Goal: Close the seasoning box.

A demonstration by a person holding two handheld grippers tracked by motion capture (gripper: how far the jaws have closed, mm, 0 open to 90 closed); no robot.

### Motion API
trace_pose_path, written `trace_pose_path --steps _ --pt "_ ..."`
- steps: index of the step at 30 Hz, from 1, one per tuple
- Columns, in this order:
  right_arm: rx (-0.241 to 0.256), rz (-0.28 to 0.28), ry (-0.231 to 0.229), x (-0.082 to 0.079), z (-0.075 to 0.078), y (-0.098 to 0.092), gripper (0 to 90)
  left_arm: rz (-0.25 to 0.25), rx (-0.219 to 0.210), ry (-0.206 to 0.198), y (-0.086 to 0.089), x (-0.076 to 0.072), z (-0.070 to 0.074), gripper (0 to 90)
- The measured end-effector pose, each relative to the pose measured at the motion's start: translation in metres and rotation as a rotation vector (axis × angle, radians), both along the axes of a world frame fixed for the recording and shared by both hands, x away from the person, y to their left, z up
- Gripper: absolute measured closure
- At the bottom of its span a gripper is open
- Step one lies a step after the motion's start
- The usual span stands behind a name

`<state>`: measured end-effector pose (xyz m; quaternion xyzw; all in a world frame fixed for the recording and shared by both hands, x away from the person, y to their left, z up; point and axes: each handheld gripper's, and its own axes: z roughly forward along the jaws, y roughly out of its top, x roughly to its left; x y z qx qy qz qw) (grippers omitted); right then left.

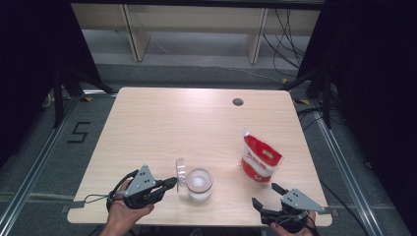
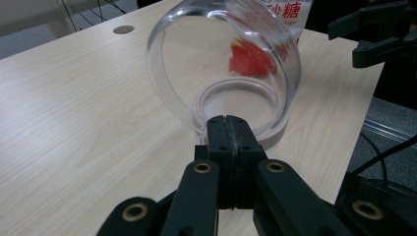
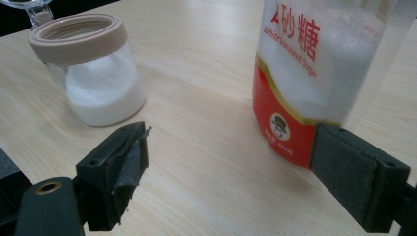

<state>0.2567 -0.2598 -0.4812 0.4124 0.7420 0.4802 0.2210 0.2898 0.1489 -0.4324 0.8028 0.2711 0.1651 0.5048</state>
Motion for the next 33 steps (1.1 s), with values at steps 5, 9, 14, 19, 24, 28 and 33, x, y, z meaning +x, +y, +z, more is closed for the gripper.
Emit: trace_pose_path --steps 5,9,14,19,24,28,33 --pt "-0.013 0.01 -0.017 0.001 0.0 -0.001 15.9 -0.021 0.01 0.001 -0.009 0.002 0.003 87.7" --pt "-0.009 0.011 -0.014 0.001 0.0 -0.001 15.9 -0.034 0.002 0.025 -0.015 0.004 -0.001 80.2" --pt "0.005 0.0 0.011 -0.001 0.0 0.0 15.9 -0.033 -0.01 0.053 -0.01 0.002 -0.003 61.8" --pt "-0.008 0.016 -0.026 0.001 0.001 -0.001 15.9 -0.028 -0.024 0.076 -0.003 0.001 -0.005 42.8" --pt "0.001 0.024 -0.018 0.001 0.001 -0.001 15.9 -0.014 -0.045 0.101 0.004 -0.002 -0.01 32.0" --pt "0.001 0.025 -0.017 0.001 0.001 -0.001 15.9 0.001 -0.035 0.096 0.01 -0.006 -0.014 29.5" --pt "0.001 0.026 -0.017 0.001 0.001 0.0 15.9 0.012 -0.037 0.116 0.017 -0.007 -0.023 27.3"
